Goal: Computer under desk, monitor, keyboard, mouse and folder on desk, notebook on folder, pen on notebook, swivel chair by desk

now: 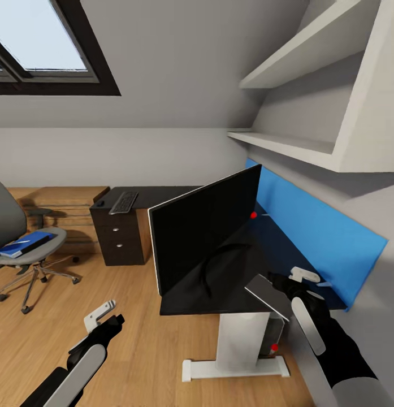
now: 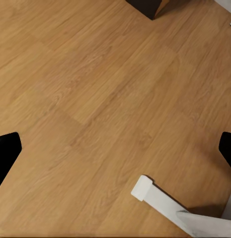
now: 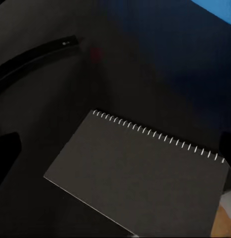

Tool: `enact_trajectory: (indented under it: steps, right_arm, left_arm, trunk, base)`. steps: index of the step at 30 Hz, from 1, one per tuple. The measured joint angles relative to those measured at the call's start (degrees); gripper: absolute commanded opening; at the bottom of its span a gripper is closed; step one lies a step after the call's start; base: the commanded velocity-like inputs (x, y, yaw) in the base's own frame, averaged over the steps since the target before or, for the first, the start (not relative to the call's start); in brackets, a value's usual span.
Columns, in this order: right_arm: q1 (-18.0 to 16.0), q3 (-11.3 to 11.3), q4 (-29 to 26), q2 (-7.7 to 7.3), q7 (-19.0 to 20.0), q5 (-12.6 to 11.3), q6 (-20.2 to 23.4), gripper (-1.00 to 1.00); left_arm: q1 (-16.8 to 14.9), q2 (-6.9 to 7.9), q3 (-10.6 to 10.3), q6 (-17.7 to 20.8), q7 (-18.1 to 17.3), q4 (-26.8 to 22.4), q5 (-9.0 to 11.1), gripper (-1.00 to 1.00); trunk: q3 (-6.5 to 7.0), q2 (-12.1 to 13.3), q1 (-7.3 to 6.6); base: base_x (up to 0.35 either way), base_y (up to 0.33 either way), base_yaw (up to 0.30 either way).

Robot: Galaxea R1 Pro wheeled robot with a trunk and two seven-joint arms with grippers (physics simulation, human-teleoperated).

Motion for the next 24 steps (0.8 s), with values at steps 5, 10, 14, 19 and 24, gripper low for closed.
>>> enact_trajectory:
  steps: [5,10,14,19,24]
  right_arm:
    - [0.0,-0.39,0.09,-0.13,0.04,-1.96,0.04,1.0]
    - [0.0,-0.67,0.13,-0.45,0.03,-5.45,0.07,1.0]
    - [0.0,-0.99,0.19,-0.62,0.02,-7.23,0.09,1.0]
    - [-0.01,-2.29,0.23,-0.73,0.03,-8.5,0.22,1.0]
    - [-0.01,-3.35,0.26,-0.75,0.05,-8.83,0.32,1.0]
  left_arm:
    - [0.0,0.0,0.0,-0.18,0.05,-0.17,-0.07,1.0]
    - [0.0,-0.01,0.0,-0.23,0.06,-0.16,-0.08,1.0]
    - [0.0,-0.01,0.0,-0.27,0.06,-0.16,-0.08,1.0]
    - [0.0,-0.02,0.0,-0.27,0.06,-0.13,-0.09,1.0]
    - [0.0,-0.07,-0.05,-0.31,0.06,-0.09,-0.05,1.0]
  trunk:
    - [-0.35,-0.79,0.43]
    - [-1.25,-2.79,1.53]
    - [-1.97,-4.4,2.41]
    - [-2.7,-6.02,3.29]
    - [-2.7,-6.02,3.29]
  base:
    - [-0.009,0.0,0.0]
    - [-0.001,0.0,0.0]
    - [0.0,0.0,0.0]
    - [0.0,0.0,0.0]
    - [0.0,0.0,0.0]
